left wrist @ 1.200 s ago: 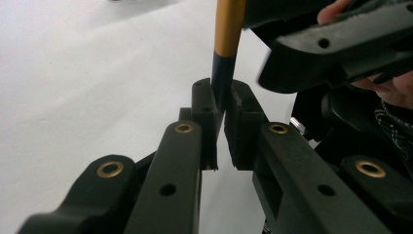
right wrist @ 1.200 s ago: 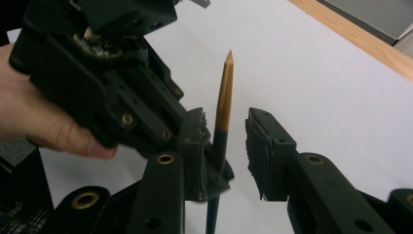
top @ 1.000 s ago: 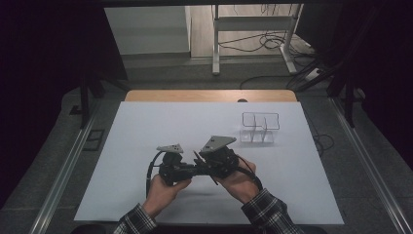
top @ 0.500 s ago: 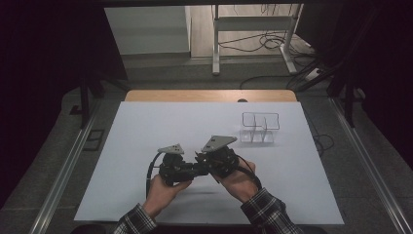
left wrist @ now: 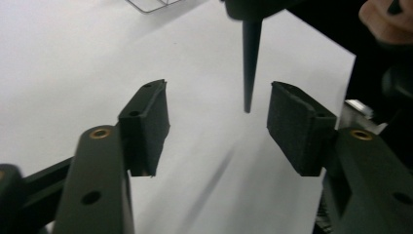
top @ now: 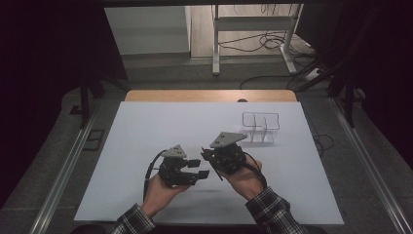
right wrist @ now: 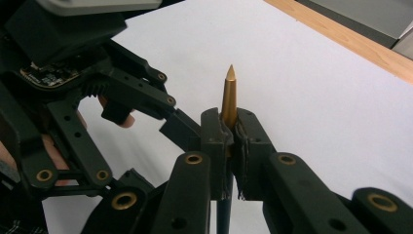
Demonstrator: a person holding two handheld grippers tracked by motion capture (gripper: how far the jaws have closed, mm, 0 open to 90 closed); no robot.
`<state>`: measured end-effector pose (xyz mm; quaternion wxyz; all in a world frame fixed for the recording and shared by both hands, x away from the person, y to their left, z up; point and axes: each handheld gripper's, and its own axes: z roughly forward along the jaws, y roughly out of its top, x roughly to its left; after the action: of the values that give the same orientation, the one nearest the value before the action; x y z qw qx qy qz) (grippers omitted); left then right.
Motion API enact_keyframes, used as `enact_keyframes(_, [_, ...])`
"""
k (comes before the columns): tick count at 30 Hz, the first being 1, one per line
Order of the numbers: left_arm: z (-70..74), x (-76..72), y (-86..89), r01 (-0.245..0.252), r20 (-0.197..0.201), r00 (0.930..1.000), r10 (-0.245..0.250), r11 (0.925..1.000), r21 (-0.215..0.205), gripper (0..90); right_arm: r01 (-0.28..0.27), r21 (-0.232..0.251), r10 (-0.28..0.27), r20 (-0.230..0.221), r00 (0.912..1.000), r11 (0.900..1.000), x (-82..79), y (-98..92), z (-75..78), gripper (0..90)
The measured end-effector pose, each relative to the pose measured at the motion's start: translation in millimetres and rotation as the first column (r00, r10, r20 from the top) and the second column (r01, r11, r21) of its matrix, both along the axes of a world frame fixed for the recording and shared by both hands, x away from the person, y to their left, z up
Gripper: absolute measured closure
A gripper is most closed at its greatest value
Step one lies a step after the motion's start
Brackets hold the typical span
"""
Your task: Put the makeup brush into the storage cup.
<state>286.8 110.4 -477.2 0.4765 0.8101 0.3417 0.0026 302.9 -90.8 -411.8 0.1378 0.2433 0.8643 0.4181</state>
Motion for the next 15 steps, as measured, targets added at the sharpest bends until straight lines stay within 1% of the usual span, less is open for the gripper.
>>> enact_keyframes(1, [0.4, -0.3, 0.7, -0.003, 0.006, 1.0, 0.003, 1.0, 0.006, 37.6, 0.002, 0.001, -0.002, 0.001, 1.0, 1.0, 0.3, -0.6, 0.3, 83.0])
enact_keyframes(2, [0.7, -0.7, 1.6, -0.007, 0.01, 0.9999, 0.007, 0.9999, 0.009, 34.9, 0.001, 0.007, -0.001, 0.004, 1.0, 1.0, 0.7, -2.5, 1.5, 83.0])
enact_keyframes(3, [0.9, -0.9, 2.2, -0.011, 0.014, 0.9998, 0.011, 0.9998, 0.014, 34.9, 0.001, 0.007, -0.001, 0.004, 1.0, 1.0, 0.7, -2.5, 1.5, 83.0])
enact_keyframes(6, [0.3, -2.8, 4.6, -0.027, 0.036, 0.999, 0.026, 0.999, 0.036, 30.4, 0.006, 0.017, -0.006, 0.005, 1.0, 1.0, 2.0, -5.7, 3.9, 83.0])
enact_keyframes(8, [0.3, -3.6, 4.9, -0.031, 0.042, 0.9987, 0.029, 0.9987, 0.041, 27.6, 0.009, 0.024, -0.009, 0.007, 0.9999, 1.0, 3.3, -7.7, 5.3, 83.0])
enact_keyframes(9, [0.5, -5.2, 5.7, -0.037, 0.056, 0.9978, 0.034, 0.9979, 0.053, 26.2, 0.011, 0.028, -0.011, 0.006, 0.9999, 1.0, 3.9, -8.8, 6.1, 83.0])
enact_keyframes(10, [0.5, -5.2, 5.7, -0.037, 0.056, 0.9978, 0.034, 0.9979, 0.053, 24.9, 0.011, 0.028, -0.011, 0.006, 0.9999, 1.0, 3.9, -8.8, 6.1, 83.0])
enact_keyframes(11, [0.7, -5.9, 6.1, -0.04, 0.062, 0.9974, 0.036, 0.9974, 0.061, 23.8, 0.013, 0.04, -0.013, 0.002, 0.9999, 0.999, 5.2, -10.9, 7.5, 83.0])
enact_keyframes(12, [1.1, -7.3, 7.3, -0.043, 0.074, 0.9965, 0.038, 0.9965, 0.071, 22.8, 0.015, 0.042, -0.015, 0.001, 0.9999, 0.999, 5.7, -12.0, 8.0, 83.0])
enact_keyframes(15, [1.4, -8.2, 8.2, -0.047, 0.079, 0.9961, 0.041, 0.9959, 0.078, 20.5, 0.014, 0.047, -0.014, 0.005, 0.9999, 0.999, 6.4, -13.7, 8.8, 83.0])
